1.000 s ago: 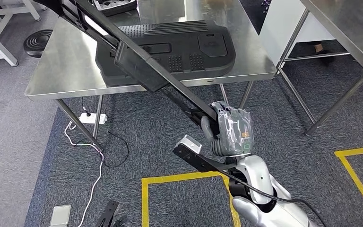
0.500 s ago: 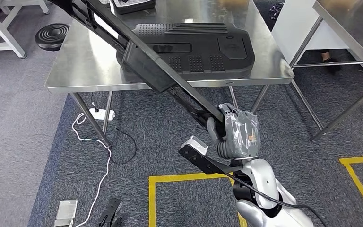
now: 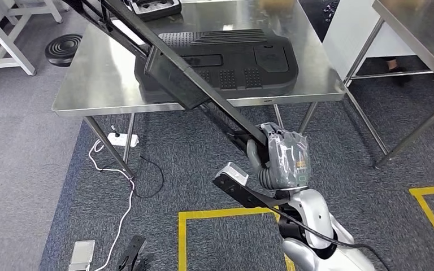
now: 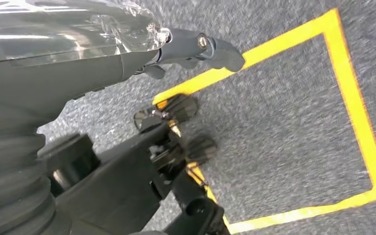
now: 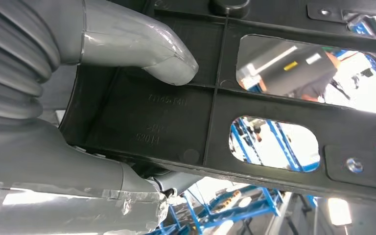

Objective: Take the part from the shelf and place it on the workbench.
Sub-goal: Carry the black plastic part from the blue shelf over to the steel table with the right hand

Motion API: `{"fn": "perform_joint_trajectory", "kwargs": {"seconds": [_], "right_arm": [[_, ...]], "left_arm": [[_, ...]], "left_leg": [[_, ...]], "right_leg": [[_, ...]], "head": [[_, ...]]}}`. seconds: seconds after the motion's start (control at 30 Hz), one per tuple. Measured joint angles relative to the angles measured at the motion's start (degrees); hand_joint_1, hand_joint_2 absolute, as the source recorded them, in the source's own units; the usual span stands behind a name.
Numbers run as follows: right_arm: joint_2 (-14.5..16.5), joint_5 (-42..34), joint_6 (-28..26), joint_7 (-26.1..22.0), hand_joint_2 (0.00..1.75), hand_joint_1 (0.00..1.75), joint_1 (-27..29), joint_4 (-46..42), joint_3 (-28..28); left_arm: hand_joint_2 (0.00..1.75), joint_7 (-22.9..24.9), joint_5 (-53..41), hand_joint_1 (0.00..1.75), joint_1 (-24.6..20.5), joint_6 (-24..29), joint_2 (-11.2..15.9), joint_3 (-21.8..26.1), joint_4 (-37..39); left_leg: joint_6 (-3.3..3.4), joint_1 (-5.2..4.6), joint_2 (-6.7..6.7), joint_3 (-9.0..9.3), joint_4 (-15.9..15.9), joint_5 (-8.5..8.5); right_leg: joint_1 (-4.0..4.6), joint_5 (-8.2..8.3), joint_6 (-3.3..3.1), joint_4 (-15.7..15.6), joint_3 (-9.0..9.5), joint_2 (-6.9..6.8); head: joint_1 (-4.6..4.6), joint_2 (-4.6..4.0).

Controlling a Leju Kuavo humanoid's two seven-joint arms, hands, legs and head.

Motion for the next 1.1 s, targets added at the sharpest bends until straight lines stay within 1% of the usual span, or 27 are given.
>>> {"fn": "perform_joint_trajectory", "kwargs": {"seconds": [0.07,0.1,0.13,0.17,0.2,0.23,0.27,0.3,0.37,0.4,0.47,0.5,0.57,0.6,0.63,0.67,0.7,0.73,0.77,0.8,0.83,0.87,0.93,0.97,1.0,1.07,1.1], "right_arm": [[0.0,-0.1,0.0,0.0,1.75,1.64,0.0,0.0,0.0],[0.0,-0.2,0.1,0.0,1.75,1.64,0.1,0.0,0.0],[0.0,-0.3,0.1,0.0,1.75,1.64,0.2,0.0,0.0],[0.0,-0.3,0.1,0.0,1.75,1.64,0.2,0.0,0.0],[0.0,-0.4,0.2,0.0,1.75,1.64,0.2,0.0,0.0],[0.0,-0.4,0.2,0.0,1.75,1.64,0.2,0.0,0.0],[0.0,-0.5,0.2,0.0,1.75,1.64,0.3,0.0,0.0],[0.0,-0.5,0.2,0.0,1.75,1.64,0.4,-0.1,0.0],[0.0,-0.6,0.3,0.0,1.75,1.64,0.6,-0.1,0.0],[-0.1,-0.6,0.4,0.0,1.75,1.64,0.6,-0.1,0.0],[-0.1,-0.6,0.4,0.0,1.75,1.64,0.5,-0.1,0.0],[-0.1,-0.6,0.3,0.0,1.75,1.64,0.5,-0.2,0.0],[-0.1,-0.6,0.3,-0.1,1.75,1.64,0.5,-0.2,0.0],[0.0,-0.6,0.3,-0.1,1.75,1.64,0.5,-0.2,0.0],[0.0,-0.6,0.3,-0.1,1.75,1.64,0.5,-0.2,0.0],[0.0,-0.7,0.3,-0.1,1.75,1.64,0.5,-0.2,0.0],[0.0,-0.7,0.3,-0.1,1.75,1.64,0.5,-0.2,0.0],[0.0,-0.7,0.4,-0.1,1.75,1.64,0.5,-0.2,0.0],[0.0,-0.7,0.4,-0.1,1.75,1.64,0.4,-0.2,0.0],[0.0,-0.7,0.4,-0.1,1.75,1.64,0.3,-0.2,0.0],[0.0,-0.7,0.4,-0.1,1.75,1.64,0.3,-0.2,0.0],[0.0,-0.7,0.4,-0.1,1.75,1.64,0.2,-0.2,0.0],[0.0,-0.7,0.4,-0.1,1.75,1.64,0.2,-0.2,0.0],[0.0,-0.7,0.4,-0.1,1.75,1.64,0.1,-0.2,0.0],[0.0,-0.7,0.4,-0.1,1.75,1.64,0.0,-0.2,0.0],[0.0,-0.6,0.4,-0.1,1.75,1.64,-0.3,-0.2,0.0],[0.0,-0.6,0.4,-0.1,1.75,1.64,-0.3,-0.2,0.1]], "left_arm": [[1.75,0.0,0.0,0.0,0.0,0.0,0.0,0.0,0.0],[1.75,0.0,0.0,0.0,0.0,0.0,-0.1,0.0,0.0],[1.75,0.0,-0.1,0.0,0.1,0.0,-0.1,0.0,0.0],[1.75,0.0,-0.1,0.0,0.1,0.0,-0.1,0.0,0.0],[1.75,0.0,-0.1,0.0,0.2,0.0,-0.1,0.0,0.0],[1.75,0.0,-0.1,0.0,0.1,0.0,0.0,0.0,0.0],[1.75,0.0,-0.1,0.0,0.0,0.0,0.1,0.0,0.0],[1.75,0.0,-0.1,0.0,0.0,0.0,0.1,0.0,0.0],[1.75,0.1,-0.1,0.0,0.0,0.0,0.1,0.0,0.0],[1.75,0.1,-0.2,0.0,0.1,0.0,0.1,0.0,0.0],[1.75,0.1,-0.2,0.0,-0.1,0.0,0.1,0.0,0.0],[1.75,0.1,-0.2,0.0,-0.2,0.0,0.1,0.0,0.0],[1.75,0.1,-0.2,0.0,-0.2,0.0,0.1,0.0,0.0],[1.75,0.1,-0.2,0.0,-0.2,0.0,0.1,0.0,0.0],[1.75,0.1,-0.3,0.0,-0.1,0.0,0.1,0.0,0.0],[1.75,0.1,-0.3,0.0,-0.1,0.0,0.1,0.0,0.0],[1.75,0.1,-0.3,0.0,-0.1,0.0,0.1,0.0,0.0],[1.75,0.1,-0.3,0.0,-0.1,0.0,0.2,0.0,0.0],[1.75,0.1,-0.3,0.0,-0.2,0.0,0.3,0.0,0.0],[1.75,0.1,-0.3,0.0,-0.2,0.1,0.3,0.0,0.0],[1.75,0.1,-0.4,0.0,-0.2,0.1,0.3,0.0,0.0],[1.75,0.1,-0.4,0.0,-0.2,0.2,0.3,0.0,0.0],[1.75,0.1,-0.4,0.0,-0.3,0.2,0.3,0.0,0.0],[1.75,0.1,-0.4,0.0,-0.3,0.1,0.3,0.0,0.0],[1.75,0.1,-0.4,0.0,-0.3,0.1,0.3,0.0,0.0],[1.75,0.1,-0.3,0.0,-0.3,0.0,0.2,0.0,0.0],[1.75,0.2,-0.3,0.0,-0.2,-0.1,0.2,0.0,-0.1]], "left_leg": [[-0.46,0.59,0.03,0.35,-0.3,-0.12],[-0.91,1.01,0.01,0.37,0.0,-0.41],[-1.56,1.56,-0.04,0.36,0.4,-0.86],[-2.36,2.23,-0.11,0.32,1.2,-1.49],[-3.32,2.87,-0.16,0.16,2.3,-2.34],[-4.32,3.26,-0.26,-0.18,3.7,-3.29],[-5.12,3.4,-0.35,-0.58,4.9,-4.09],[-5.7,3.34,-0.42,-0.91,5.8,-4.61],[-6.21,3.23,-0.48,-1.07,6.3,-4.93],[-6.32,3.26,-0.41,-1.04,6.5,-5.17],[-6.12,3.16,-0.11,-2.51,9.9,-6.87],[-5.79,2.86,0.03,-4.31,13.4,-8.25],[-4.99,2.04,0.15,-9.02,21.3,-10.56],[-4.5,1.55,0.15,-10.86,23.8,-10.71],[-3.77,0.99,0.14,-11.78,24.2,-9.66],[-2.76,0.31,0.1,-11.69,22.5,-7.57],[-1.45,-0.49,0.01,-10.83,19.0,-4.9],[0.0,-1.13,-0.07,-9.71,15.7,-2.7],[1.1,-1.73,-0.13,-8.73,12.8,-1.18],[1.85,-2.15,-0.16,-8.1,11.0,-0.56],[2.2,-2.38,-0.14,-7.79,10.3,-0.58],[2.22,-2.62,-0.13,-7.44,9.3,-0.46],[1.85,-2.14,0.03,-6.06,6.6,-0.37],[1.26,-1.97,0.0,-5.34,5.4,-0.35],[0.46,-1.79,-0.06,-4.77,4.8,-0.44],[-0.62,-2.07,-0.34,-4.63,5.2,-0.86],[-0.73,-2.08,-0.37,-4.68,5.5,-1.09]], "right_leg": [[-0.71,-2.36,0.94,6.4,-3.68,0.03],[-1.19,-2.29,1.53,7.9,-4.75,0.01],[-1.74,-1.09,2.22,7.3,-4.77,-0.04],[-2.37,0.99,3.04,4.6,-3.72,-0.14],[-2.83,2.47,4.05,1.7,-2.47,-0.08],[-3.14,3.42,4.65,-0.7,-1.49,0.14],[-3.29,3.5,4.46,-1.7,-1.07,0.39],[-3.19,2.78,3.78,-1.3,-1.26,0.68],[-3.07,2.06,1.68,-0.2,-1.77,0.8],[-2.99,1.82,1.11,0.0,-1.81,0.77],[-2.73,1.54,0.4,0.0,-1.55,0.63],[-2.5,1.41,0.11,-0.1,-1.31,0.54],[-1.87,1.09,-0.38,-0.3,-0.84,0.39],[-1.46,0.9,-0.67,-0.3,-0.59,0.39],[-0.97,0.66,-0.98,-0.4,-0.25,0.42],[-0.46,0.41,-1.26,-0.4,0.22,0.47],[0.0,0.16,-1.5,-0.6,0.78,0.51],[0.35,-0.05,-1.65,-0.8,1.31,0.53],[0.44,-0.14,-1.68,-1.1,1.7,0.6],[0.33,-0.12,-1.56,-1.5,1.89,0.62],[0.12,-0.02,-1.38,-1.9,1.96,0.64],[-0.04,0.14,-1.12,-2.3,2.07,0.65],[0.01,-0.18,-0.61,-2.4,2.2,0.4],[0.15,0.08,-0.32,-2.1,2.11,0.29],[0.25,0.57,-0.39,-1.9,2.12,0.19],[0.39,1.05,-1.52,-3.2,3.06,0.13],[0.41,0.76,-2.04,-4.1,3.69,0.13]], "head": [[0.24,0.0],[0.33,0.0],[0.41,0.0],[0.55,0.0],[0.75,0.0],[1.21,0.0],[1.59,0.0],[1.59,0.0],[0.94,0.0],[0.35,0.0],[-0.68,0.0],[-1.27,0.0],[-2.11,0.0],[-2.38,0.0],[-2.57,0.0],[-2.71,0.0],[-2.79,0.0],[-2.55,0.0],[-2.2,0.0],[-2.0,0.0],[-1.89,0.0],[-2.1,0.0],[-2.27,0.0],[-1.94,0.0],[-1.51,0.0],[-0.91,0.0],[-0.84,-0.01]]}}
